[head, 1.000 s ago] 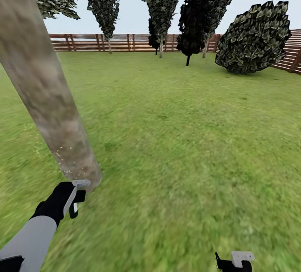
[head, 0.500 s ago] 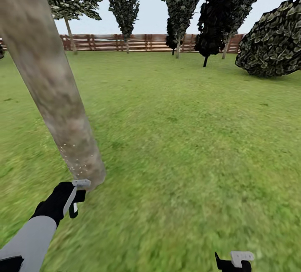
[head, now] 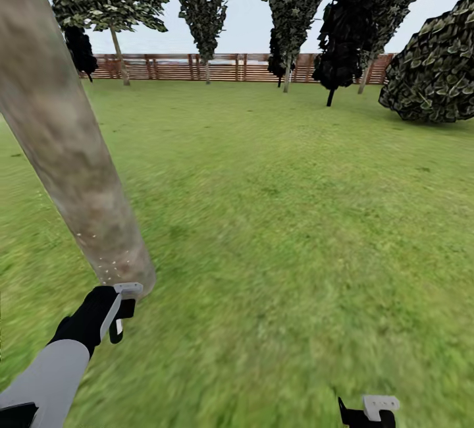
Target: In the garden, pick up the pesticide atomizer on the floor and spray pesticide onto both trees until each tree trunk is fully covered.
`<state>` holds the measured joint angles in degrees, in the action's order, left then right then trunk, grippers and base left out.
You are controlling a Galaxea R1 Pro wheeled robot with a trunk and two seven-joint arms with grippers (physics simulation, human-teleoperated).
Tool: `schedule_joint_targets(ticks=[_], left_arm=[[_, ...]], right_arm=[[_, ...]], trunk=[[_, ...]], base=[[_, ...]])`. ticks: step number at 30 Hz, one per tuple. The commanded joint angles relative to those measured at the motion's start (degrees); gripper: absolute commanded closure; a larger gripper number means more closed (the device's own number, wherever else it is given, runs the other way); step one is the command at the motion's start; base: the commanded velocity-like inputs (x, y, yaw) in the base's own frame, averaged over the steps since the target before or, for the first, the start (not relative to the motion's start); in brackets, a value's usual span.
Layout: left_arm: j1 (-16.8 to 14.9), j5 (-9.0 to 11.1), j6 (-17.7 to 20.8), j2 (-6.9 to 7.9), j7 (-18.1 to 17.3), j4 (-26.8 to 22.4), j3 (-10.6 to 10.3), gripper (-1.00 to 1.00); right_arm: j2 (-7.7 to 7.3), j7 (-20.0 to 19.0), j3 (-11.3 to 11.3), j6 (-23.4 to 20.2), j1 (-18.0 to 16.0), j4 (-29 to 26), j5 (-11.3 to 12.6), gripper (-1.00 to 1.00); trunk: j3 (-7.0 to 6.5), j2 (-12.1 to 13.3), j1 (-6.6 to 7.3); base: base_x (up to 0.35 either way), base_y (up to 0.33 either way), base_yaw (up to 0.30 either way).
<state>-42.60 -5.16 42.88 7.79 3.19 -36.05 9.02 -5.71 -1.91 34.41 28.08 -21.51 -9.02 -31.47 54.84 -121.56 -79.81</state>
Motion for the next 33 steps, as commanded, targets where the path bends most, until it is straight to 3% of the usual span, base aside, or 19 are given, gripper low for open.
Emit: schedule_joint_targets(ticks=[1,7,14,18,21,24,28,29,31,33], left_arm=[[0.0,-0.6,0.3,-0.05,-0.2,-0.1,0.2,1.0],[0.0,-0.6,0.3,-1.48,-0.2,-0.2,0.4,1.0],[-0.6,-0.7,0.9,-1.01,-0.7,-3.7,0.4,1.0],[-2.9,-0.7,1.5,-2.35,-0.7,-4.4,0.0,1.0],[-5.5,-0.6,6.0,-2.73,-0.9,-4.5,-0.1,1.0],[-7.2,-0.5,7.9,-2.19,-0.9,-4.5,0.0,1.0],[-7.5,-0.5,8.3,-0.23,-1.0,-4.3,0.1,1.0],[-7.5,-0.6,8.4,-0.79,-1.0,-4.0,-0.1,1.0],[-8.1,-0.6,9.2,-3.31,-1.0,-4.2,-0.5,1.0],[-8.8,-0.6,11.1,-3.66,-1.0,-4.3,-0.6,1.0]], right_arm=[[0.09,-0.2,0.5,0.2,0.0,0.1,-0.3,-1.0],[0.04,-0.2,0.5,0.2,0.0,0.1,-0.3,-1.0],[-0.05,-0.2,0.5,0.2,-0.1,0.1,-0.3,-1.0],[-0.09,-0.2,0.5,0.2,-0.1,0.0,-0.3,-1.0],[-0.09,-0.2,0.5,0.2,0.0,0.0,-0.3,-1.0],[-0.1,-0.2,0.5,0.2,0.0,0.0,-0.3,-1.0],[-0.23,-0.1,0.6,0.2,0.0,0.0,-0.3,-1.0],[-0.25,-0.1,0.6,0.2,0.0,0.0,-0.3,-1.0],[-0.26,-0.1,0.6,0.2,0.0,0.0,-0.3,-1.0],[-0.26,-0.1,0.6,0.2,0.0,0.0,-0.3,-1.0]], trunk=[[0.05,0.0,-0.01],[0.05,0.0,-0.01],[0.05,0.0,-0.01],[0.05,0.0,-0.01],[0.05,0.0,-0.01],[0.05,0.0,-0.01],[0.05,0.0,-0.01],[0.05,0.0,-0.01],[0.05,0.0,-0.01],[0.05,0.0,-0.01]], base=[[0.133,-0.26,0.235],[0.027,-0.22,0.271],[-0.006,-0.017,0.277],[0.0,0.0,0.277],[0.0,0.0,0.273],[0.0,0.0,0.136],[0.0,0.0,0.015],[0.0,0.0,0.002],[0.0,0.0,0.0],[0.0,0.0,0.0]])
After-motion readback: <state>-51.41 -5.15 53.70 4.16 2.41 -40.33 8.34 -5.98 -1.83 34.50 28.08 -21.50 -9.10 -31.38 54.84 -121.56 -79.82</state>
